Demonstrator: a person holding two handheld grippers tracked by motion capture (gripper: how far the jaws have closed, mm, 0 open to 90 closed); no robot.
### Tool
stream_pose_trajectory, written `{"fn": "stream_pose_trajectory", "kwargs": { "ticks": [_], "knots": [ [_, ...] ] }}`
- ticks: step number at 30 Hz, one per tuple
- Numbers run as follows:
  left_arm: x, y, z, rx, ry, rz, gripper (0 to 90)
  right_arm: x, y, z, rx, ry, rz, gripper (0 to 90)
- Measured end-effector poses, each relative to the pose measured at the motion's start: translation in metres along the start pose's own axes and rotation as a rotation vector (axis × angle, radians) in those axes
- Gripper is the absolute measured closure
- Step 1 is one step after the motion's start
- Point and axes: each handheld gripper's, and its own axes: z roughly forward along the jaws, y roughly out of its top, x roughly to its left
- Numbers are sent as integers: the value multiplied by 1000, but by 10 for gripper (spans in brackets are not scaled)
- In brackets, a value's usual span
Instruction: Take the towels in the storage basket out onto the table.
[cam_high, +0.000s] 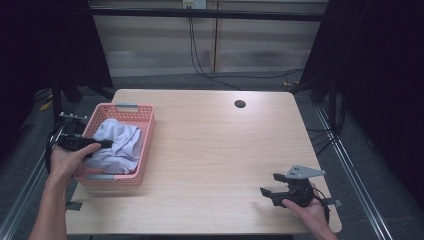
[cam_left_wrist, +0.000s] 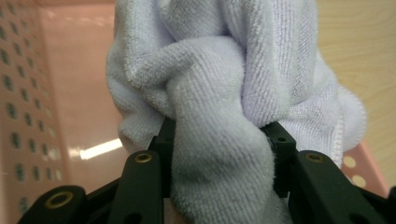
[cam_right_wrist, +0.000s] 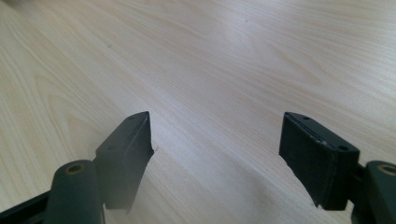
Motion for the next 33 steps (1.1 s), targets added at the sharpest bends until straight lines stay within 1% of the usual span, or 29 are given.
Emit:
{"fn": "stream_pose_trajectory", "kwargs": {
  "ticks": [1, 4, 5, 6, 8, 9, 10, 11, 12, 13, 14, 17, 21, 22, 23, 24, 25, 26, 27, 29, 30, 31, 32, 33],
  "knots": [
    [-1, 1, -2, 0, -7, 12, 596, 0, 0, 0, -1, 1, 2, 249],
    [-5, 4, -6, -31, -8, 29, 596, 0, 1, 1, -7, 15, 14, 249],
    [-6, 4, -8, -51, -11, 24, 596, -1, 2, 1, -7, 15, 8, 249],
    [-6, 5, -11, -57, -18, 30, 596, -1, 2, 1, -5, 18, 7, 249],
    [-7, 5, -13, -75, -18, 30, 595, -2, 2, 0, -10, 17, 9, 249],
    [-7, 6, -15, -64, -16, 37, 595, -3, 1, -1, -14, 20, 19, 249],
    [-7, 6, -17, -63, -7, 40, 595, -4, 1, -2, -23, 29, 43, 249],
    [-8, 7, -19, -75, -1, 35, 595, -6, 1, -2, -28, 36, 48, 250],
    [-9, 7, -21, -78, -7, 47, 595, -7, 2, -3, -32, 28, 51, 250],
    [-11, 8, -23, -91, -11, 47, 595, -7, 1, -3, -33, 18, 55, 249],
    [-11, 9, -26, -91, -13, 58, 595, -7, 1, -3, -32, 19, 55, 249],
    [-16, 13, -30, -113, -8, 55, 595, -5, 0, -1, -15, 13, 24, 248],
    [-22, 16, -34, -130, -9, 71, 595, -1, 1, 0, -17, 26, 20, 246],
    [-23, 17, -35, -137, -13, 73, 595, 0, 1, 0, -14, 23, 13, 245],
    [-24, 17, -38, -142, -14, 82, 595, 0, 1, 0, -14, 21, 9, 245],
    [-25, 17, -39, -157, -14, 74, 595, 0, 1, 0, -17, 22, 3, 245],
    [-24, 18, -42, -154, -14, 79, 595, 0, 1, 0, -15, 21, 6, 244],
    [-24, 18, -44, -165, -13, 71, 595, -1, 1, 0, -16, 21, 10, 243],
    [-24, 19, -46, -163, -10, 74, 595, -1, 1, 0, -17, 23, 15, 243],
    [-27, 20, -49, -161, -1, 91, 595, -1, 2, 0, -18, 21, 14, 243],
    [-28, 20, -51, -168, -3, 89, 595, -1, 2, 0, -18, 21, 7, 243],
    [-29, 21, -53, -171, -1, 102, 595, -1, 2, 0, -19, 22, 6, 243],
    [-30, 21, -54, -181, -2, 112, 595, -1, 2, 0, -19, 20, 9, 242],
    [-30, 22, -55, -186, -12, 110, 596, -1, 2, 0, -18, 20, 14, 242]
  ]
}}
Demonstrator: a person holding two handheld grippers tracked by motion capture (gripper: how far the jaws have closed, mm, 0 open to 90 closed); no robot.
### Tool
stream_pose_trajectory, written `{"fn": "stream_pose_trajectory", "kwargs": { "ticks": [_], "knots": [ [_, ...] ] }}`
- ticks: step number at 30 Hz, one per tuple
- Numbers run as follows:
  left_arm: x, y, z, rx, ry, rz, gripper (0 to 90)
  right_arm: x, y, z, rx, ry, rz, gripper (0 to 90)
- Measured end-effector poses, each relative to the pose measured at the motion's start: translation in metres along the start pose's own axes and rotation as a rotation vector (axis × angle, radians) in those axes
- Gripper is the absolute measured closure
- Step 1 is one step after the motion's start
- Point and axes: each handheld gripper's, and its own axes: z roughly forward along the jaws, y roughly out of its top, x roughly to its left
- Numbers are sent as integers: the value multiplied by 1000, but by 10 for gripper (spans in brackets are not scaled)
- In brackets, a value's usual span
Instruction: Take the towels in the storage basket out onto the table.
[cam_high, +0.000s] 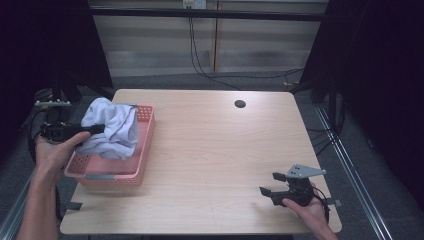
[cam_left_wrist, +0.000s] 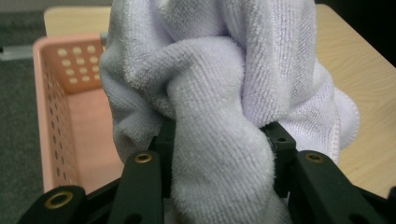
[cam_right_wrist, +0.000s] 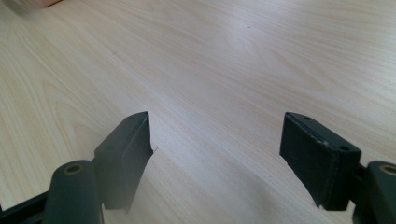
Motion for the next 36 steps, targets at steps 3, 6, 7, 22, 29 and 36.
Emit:
{"fn": "stream_pose_trajectory", "kwargs": {
  "ticks": [3, 6, 7, 22, 29, 36],
  "knots": [
    [-2, 3, -4, -7, -2, 6, 597, 0, 0, 0, -5, 5, -2, 241],
    [-5, 7, -8, -29, -20, 7, 597, 0, 0, 0, -6, 0, -14, 241],
    [-5, 8, -10, -34, -27, 4, 597, 0, 0, 0, -4, 0, -13, 241],
    [-23, 31, -23, -112, -41, 27, 598, -4, 0, -6, -48, 35, 11, 218],
    [-44, 44, -21, -133, -68, 74, 598, -4, 1, -4, -39, 37, 8, 218],
    [-69, 59, -12, -132, -90, 116, 599, -6, 1, -5, -42, 32, 5, 218]
  ]
}}
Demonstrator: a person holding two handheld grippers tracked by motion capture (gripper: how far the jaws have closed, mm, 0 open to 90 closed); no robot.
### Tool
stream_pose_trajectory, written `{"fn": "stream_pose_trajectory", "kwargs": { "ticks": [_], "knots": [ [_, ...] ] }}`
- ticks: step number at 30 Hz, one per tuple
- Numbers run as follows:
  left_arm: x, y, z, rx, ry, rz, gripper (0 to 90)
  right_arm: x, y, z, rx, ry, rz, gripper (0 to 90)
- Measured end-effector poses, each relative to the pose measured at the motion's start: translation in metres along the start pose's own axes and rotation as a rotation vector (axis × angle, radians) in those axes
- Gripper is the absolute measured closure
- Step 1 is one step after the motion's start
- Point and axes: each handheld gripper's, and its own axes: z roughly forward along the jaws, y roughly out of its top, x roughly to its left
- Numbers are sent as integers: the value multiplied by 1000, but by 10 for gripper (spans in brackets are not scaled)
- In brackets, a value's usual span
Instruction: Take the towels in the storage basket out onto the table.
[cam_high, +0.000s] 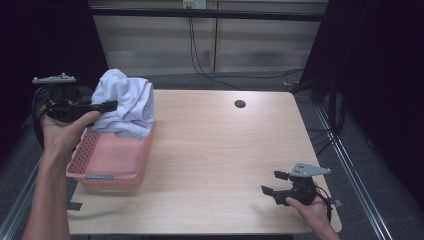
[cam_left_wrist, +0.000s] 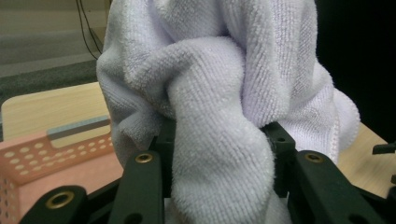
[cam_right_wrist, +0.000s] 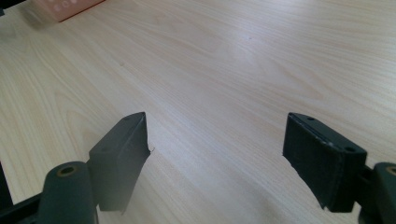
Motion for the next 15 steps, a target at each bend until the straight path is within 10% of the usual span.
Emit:
{"fn": "stream_pose_trajectory", "kwargs": {
  "ticks": [15],
  "knots": [
    [-47, 21, 42, 19, -115, 80, 599, -4, 0, -1, -4, -11, 20, 181]
  ]
}}
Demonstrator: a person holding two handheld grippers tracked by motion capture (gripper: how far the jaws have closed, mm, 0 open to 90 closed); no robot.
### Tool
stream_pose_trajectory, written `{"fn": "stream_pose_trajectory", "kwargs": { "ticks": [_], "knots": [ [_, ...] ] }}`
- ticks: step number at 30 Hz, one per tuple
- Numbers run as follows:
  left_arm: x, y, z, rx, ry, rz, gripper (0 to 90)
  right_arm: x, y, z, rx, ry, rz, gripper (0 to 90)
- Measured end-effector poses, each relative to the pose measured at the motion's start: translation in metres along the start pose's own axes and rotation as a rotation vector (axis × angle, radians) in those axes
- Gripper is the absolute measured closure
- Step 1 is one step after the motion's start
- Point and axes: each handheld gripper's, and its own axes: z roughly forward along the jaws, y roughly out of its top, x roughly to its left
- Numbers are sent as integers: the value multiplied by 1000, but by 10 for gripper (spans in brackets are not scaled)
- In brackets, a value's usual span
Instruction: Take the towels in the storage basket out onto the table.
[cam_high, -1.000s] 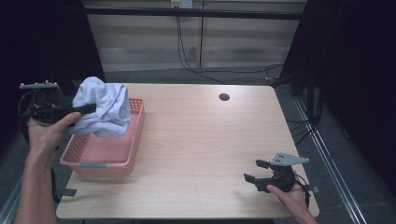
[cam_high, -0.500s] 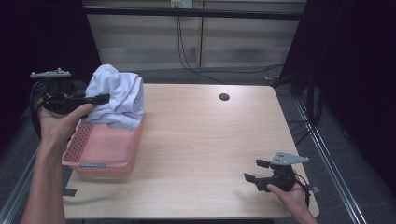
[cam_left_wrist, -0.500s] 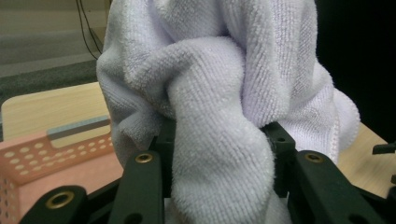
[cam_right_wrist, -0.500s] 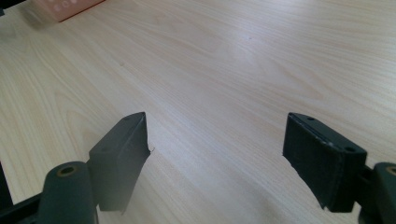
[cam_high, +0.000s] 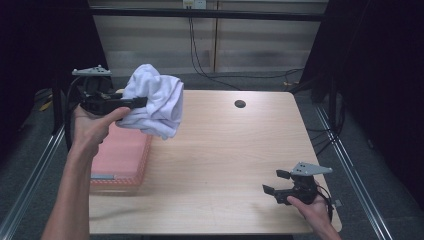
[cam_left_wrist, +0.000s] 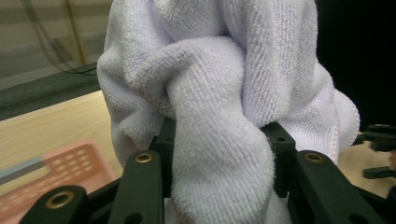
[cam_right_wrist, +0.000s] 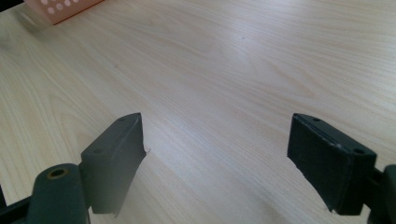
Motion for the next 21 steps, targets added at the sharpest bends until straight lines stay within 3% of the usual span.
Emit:
{"fn": "stream_pose_trajectory", "kwargs": {
  "ticks": [5, 13, 16, 21],
  "knots": [
    [-12, -6, 23, 42, -23, 10, 599, 0, 0, 0, 5, 2, -1, 182],
    [-35, -21, 67, 100, -94, 33, 597, 0, 0, 1, 6, 2, -4, 184],
    [-46, -32, 90, 147, -103, 42, 596, 0, 0, 1, 6, 0, -5, 184],
    [-66, -59, 132, 228, -156, 55, 591, 1, 0, 1, 15, -8, -6, 186]
  ]
}}
